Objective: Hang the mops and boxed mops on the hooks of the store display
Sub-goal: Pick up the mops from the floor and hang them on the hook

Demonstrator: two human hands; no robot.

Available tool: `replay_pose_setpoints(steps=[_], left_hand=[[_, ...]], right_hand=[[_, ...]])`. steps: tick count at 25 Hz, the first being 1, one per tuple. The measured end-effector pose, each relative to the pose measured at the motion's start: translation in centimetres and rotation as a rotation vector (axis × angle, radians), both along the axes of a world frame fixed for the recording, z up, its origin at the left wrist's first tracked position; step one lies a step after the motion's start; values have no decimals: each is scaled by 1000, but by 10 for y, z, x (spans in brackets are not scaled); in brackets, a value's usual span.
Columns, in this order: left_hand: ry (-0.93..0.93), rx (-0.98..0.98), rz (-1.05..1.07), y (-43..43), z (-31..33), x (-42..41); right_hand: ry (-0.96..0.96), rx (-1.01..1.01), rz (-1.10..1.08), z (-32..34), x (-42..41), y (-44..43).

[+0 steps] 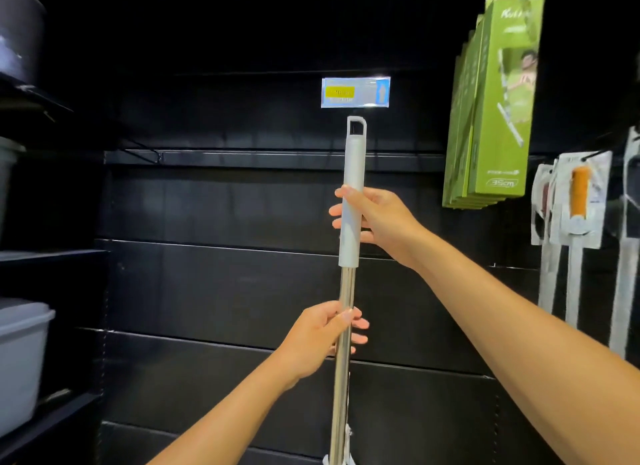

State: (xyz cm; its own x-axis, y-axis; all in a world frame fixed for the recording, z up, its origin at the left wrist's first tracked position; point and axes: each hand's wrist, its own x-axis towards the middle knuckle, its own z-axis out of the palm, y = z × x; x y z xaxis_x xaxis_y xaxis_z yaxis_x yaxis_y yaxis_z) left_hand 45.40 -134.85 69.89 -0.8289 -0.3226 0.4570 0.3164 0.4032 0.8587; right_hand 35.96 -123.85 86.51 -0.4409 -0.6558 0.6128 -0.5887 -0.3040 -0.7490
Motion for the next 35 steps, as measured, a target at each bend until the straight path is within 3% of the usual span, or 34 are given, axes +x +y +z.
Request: replay_pose_setpoints(steps=[11,28,35], left_hand=[[31,-13,-41,-17,34,-16],[-40,63,6,-63,20,-96],[-49,78,-3,-80,17,-121]], right_hand=[[41,-29,-85,36,-13,-16],[-92,79,-165,22,-97,-77],[-25,111,-162,20,-117,-87]])
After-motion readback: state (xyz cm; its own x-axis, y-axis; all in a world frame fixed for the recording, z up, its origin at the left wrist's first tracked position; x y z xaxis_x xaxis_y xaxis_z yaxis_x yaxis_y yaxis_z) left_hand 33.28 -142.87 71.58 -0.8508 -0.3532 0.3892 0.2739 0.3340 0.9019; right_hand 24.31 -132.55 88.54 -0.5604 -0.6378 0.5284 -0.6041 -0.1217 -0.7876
